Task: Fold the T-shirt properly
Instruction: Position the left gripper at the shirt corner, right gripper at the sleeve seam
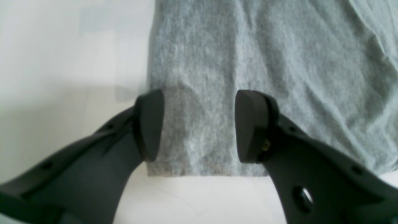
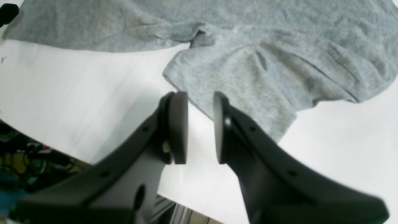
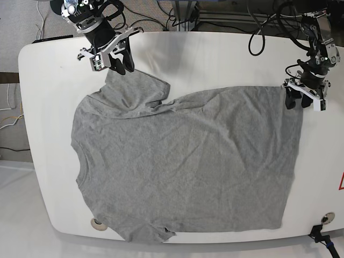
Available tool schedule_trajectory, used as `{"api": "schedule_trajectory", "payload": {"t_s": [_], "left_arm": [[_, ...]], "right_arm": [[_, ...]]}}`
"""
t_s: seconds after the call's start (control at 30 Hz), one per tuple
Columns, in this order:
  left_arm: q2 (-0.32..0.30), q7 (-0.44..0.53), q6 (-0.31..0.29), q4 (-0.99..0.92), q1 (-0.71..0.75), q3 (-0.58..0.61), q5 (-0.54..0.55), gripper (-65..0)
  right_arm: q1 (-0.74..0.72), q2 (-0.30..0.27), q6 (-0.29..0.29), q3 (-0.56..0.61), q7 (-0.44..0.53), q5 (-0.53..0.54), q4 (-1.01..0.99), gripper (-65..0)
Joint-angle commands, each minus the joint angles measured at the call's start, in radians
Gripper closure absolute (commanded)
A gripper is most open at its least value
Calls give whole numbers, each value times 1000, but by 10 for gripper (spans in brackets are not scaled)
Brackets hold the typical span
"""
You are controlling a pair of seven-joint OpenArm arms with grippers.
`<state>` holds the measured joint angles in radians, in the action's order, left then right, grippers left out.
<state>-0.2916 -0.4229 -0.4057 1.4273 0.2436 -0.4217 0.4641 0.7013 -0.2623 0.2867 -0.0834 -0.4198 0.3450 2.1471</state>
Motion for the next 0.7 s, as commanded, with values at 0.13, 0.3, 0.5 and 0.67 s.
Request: {"api": "schedule_trajectory", "payload": {"t_s": [0.13, 0.3, 0.5, 0.67], "left_arm": [[-16, 17, -6, 7, -5, 0, -1, -353], [-17, 4, -8, -1, -7, 5, -3, -358], [-19, 54, -9, -9, -15, 9, -8, -289], [-20, 79, -24, -10, -21, 17, -4, -59]], "right_arm": [[10, -7, 3, -7, 29, 11, 23, -141], [7, -9, 4, -6, 28, 8, -4, -141], [3, -9, 2, -7, 29, 14, -67, -144], [-4, -12, 1, -39, 19, 23, -95, -144]]}}
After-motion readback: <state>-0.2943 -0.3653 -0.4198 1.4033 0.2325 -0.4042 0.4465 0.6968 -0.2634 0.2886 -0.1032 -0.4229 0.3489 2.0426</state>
